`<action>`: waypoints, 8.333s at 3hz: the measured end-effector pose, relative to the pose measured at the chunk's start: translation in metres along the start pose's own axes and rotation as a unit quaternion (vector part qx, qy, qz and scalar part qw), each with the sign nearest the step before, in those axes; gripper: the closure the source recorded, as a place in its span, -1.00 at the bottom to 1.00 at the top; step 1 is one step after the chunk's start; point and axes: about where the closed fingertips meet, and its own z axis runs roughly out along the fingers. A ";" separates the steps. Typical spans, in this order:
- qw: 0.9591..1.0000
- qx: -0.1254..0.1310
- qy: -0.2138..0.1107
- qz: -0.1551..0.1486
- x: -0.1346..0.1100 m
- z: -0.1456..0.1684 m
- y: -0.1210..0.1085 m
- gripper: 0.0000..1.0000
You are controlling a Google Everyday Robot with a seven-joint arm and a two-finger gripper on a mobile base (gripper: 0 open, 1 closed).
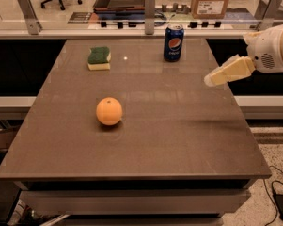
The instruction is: Move pepsi can near orange
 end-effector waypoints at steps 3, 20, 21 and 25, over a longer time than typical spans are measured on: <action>0.998 -0.020 -0.053 -0.003 -0.030 0.032 -0.026 -1.00; 0.985 -0.087 -0.147 0.035 -0.104 0.156 -0.056 1.00; 0.985 -0.097 -0.144 0.025 -0.104 0.132 -0.048 1.00; 0.972 -0.197 -0.115 -0.051 -0.087 0.093 0.059 1.00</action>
Offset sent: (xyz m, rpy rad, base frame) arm 0.0749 0.0260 0.0160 0.1152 -0.0799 0.1098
